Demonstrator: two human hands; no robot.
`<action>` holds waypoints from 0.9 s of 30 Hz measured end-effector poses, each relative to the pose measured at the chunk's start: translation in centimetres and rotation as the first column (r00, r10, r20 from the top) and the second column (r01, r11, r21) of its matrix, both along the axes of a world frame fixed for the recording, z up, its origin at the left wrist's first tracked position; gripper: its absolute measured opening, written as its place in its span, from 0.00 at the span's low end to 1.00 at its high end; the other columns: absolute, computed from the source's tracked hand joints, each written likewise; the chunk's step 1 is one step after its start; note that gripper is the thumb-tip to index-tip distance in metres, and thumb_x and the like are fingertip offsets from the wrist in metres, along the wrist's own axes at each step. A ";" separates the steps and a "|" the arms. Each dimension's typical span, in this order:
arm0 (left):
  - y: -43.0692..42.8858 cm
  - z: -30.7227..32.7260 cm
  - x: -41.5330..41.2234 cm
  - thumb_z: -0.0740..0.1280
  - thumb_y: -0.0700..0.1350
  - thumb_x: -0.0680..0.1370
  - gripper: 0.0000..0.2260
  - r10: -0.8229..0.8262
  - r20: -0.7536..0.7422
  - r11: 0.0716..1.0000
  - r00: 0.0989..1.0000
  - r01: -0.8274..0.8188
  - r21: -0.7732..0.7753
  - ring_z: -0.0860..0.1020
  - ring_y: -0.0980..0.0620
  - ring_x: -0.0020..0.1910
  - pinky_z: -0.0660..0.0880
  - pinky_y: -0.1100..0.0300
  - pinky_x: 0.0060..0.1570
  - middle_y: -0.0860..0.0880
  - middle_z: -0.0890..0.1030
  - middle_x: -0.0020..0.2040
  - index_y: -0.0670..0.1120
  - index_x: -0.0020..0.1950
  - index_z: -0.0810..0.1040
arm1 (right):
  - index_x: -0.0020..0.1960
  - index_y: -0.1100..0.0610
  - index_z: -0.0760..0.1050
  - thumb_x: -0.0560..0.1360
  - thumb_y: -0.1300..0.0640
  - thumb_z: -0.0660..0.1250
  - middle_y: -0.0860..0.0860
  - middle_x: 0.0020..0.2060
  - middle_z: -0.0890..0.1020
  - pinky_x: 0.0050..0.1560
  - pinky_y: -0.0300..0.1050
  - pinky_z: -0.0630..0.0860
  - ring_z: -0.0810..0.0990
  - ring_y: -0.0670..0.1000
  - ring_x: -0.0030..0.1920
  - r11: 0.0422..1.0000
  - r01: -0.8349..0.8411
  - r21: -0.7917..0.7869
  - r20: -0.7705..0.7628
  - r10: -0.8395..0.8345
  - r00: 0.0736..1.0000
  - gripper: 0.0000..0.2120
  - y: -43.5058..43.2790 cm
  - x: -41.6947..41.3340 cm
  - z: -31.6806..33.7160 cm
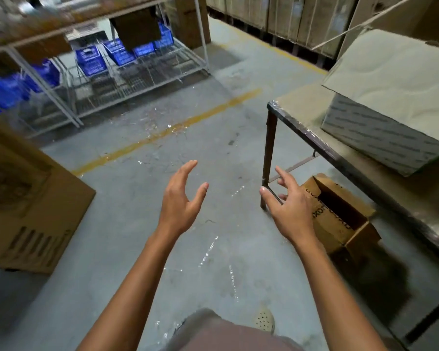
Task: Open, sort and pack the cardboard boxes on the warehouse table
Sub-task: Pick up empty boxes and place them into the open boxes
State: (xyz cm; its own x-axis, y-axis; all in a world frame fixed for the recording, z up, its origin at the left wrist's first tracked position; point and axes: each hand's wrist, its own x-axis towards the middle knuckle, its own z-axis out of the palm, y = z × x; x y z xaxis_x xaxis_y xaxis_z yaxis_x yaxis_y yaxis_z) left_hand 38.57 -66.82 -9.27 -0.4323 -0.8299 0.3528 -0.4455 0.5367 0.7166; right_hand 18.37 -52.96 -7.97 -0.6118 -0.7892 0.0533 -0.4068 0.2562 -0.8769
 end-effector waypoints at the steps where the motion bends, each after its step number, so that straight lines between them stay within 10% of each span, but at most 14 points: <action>1: -1.0 0.0 -0.4 0.67 0.52 0.78 0.24 0.016 -0.002 1.000 1.000 -0.016 0.002 0.73 0.51 0.69 0.73 0.44 0.65 0.52 0.75 0.69 0.47 0.73 0.71 | 0.77 0.48 0.64 0.79 0.47 0.68 0.52 0.70 0.73 0.65 0.55 0.74 0.74 0.54 0.67 1.000 -0.009 0.008 0.006 0.009 1.000 0.28 -1.2 -0.5 0.0; 14: -23.5 -1.6 -6.8 0.68 0.51 0.78 0.23 0.014 -0.088 1.000 0.996 -0.013 0.013 0.74 0.56 0.66 0.75 0.49 0.63 0.57 0.74 0.67 0.49 0.73 0.72 | 0.75 0.46 0.66 0.78 0.47 0.69 0.52 0.68 0.75 0.61 0.54 0.78 0.78 0.54 0.62 1.000 -0.012 0.000 -0.020 0.012 1.000 0.28 -22.2 -6.3 -1.7; 27: -50.1 2.8 -21.7 0.68 0.50 0.79 0.23 -0.316 -0.105 0.947 0.943 0.308 -0.092 0.74 0.52 0.67 0.74 0.49 0.64 0.54 0.74 0.67 0.47 0.73 0.71 | 0.75 0.46 0.67 0.78 0.46 0.69 0.54 0.63 0.78 0.60 0.52 0.77 0.78 0.52 0.57 0.945 0.318 -0.079 -0.061 -0.323 0.945 0.27 -43.9 -15.8 1.9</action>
